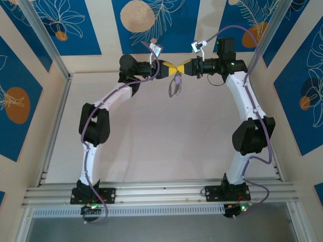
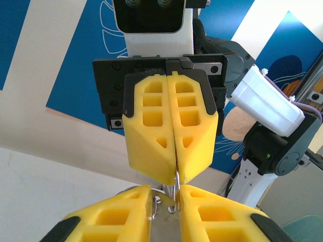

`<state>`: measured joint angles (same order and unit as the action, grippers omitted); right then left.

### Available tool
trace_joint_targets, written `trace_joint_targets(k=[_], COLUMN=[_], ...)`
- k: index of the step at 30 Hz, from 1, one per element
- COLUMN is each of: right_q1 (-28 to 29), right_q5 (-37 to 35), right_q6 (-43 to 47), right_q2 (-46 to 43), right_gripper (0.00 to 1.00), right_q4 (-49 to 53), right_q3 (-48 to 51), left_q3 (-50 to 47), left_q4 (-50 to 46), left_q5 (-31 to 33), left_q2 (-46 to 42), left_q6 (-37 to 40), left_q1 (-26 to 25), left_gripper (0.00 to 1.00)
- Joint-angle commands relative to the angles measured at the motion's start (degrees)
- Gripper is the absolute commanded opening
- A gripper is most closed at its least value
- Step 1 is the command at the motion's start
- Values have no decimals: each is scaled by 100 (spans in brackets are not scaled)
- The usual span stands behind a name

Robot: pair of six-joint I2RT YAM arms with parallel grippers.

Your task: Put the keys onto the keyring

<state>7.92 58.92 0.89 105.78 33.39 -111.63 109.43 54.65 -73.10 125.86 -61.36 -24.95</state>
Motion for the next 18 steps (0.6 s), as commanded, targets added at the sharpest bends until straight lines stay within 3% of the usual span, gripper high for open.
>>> trace_joint_targets(k=[1, 4, 8, 14, 18], right_q1=[62, 77, 90, 91, 94], right_q5=[266, 265, 252, 259, 238], right_q6=[-28, -27, -27, 2, -62], right_q2=[23, 31, 40, 40, 23], right_gripper=[0, 0, 0, 0, 0], right_q4=[14, 28, 32, 78, 17], right_q3=[-10, -10, -8, -7, -8], left_q3=[175, 175, 173, 99, -45], left_q4=[184, 174, 164, 210, 335], left_q5=[1, 50, 92, 265, 423], left_q2=[53, 57, 44, 35, -41], left_q6=[32, 37, 72, 98, 121], left_q1=[-45, -43, -52, -54, -54], left_gripper=[23, 27, 27, 2, 0])
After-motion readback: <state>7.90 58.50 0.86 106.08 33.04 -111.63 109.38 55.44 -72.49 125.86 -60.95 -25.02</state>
